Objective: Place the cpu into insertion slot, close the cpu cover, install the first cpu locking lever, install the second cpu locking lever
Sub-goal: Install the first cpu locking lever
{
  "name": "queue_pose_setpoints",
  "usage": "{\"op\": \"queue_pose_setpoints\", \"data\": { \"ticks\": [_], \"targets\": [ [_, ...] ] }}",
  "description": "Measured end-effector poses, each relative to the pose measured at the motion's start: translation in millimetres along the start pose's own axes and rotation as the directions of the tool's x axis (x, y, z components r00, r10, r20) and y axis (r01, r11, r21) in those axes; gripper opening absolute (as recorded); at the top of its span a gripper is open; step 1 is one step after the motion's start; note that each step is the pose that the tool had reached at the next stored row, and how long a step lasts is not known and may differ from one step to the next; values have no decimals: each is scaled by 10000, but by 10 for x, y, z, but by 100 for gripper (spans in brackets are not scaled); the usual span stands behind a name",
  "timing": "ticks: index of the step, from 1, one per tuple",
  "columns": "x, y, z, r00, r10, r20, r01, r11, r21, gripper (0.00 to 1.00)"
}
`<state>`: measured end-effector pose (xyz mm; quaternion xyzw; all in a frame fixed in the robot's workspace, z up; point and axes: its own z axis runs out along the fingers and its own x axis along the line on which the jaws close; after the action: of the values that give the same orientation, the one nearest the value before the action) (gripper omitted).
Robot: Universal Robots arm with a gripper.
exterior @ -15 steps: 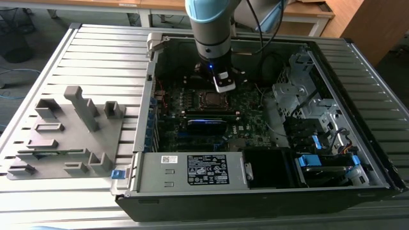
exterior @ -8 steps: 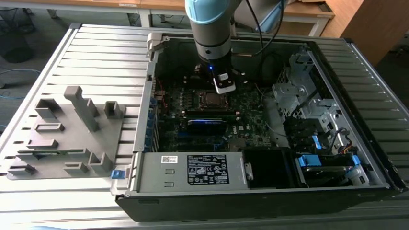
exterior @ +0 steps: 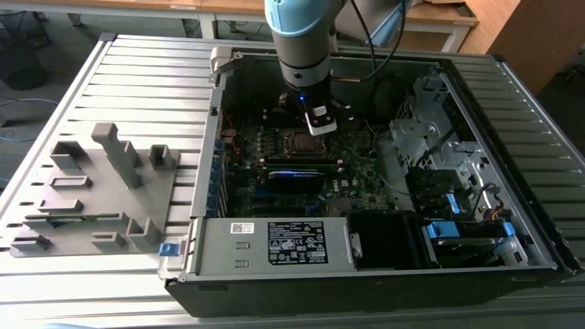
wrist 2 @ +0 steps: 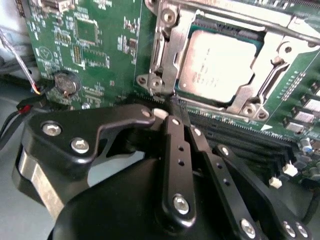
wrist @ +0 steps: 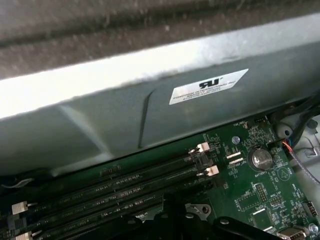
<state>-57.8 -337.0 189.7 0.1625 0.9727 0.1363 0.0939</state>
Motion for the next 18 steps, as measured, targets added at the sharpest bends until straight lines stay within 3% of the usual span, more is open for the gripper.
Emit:
{"op": "queue_pose_setpoints", "data": {
  "ticks": [6,18],
  "targets": [
    [-8,7,-12,10000,2,1,-2,10000,-10,10],
    [-46,88,-275,10000,3,-3,-3,10000,-5,10]
  ]
}}
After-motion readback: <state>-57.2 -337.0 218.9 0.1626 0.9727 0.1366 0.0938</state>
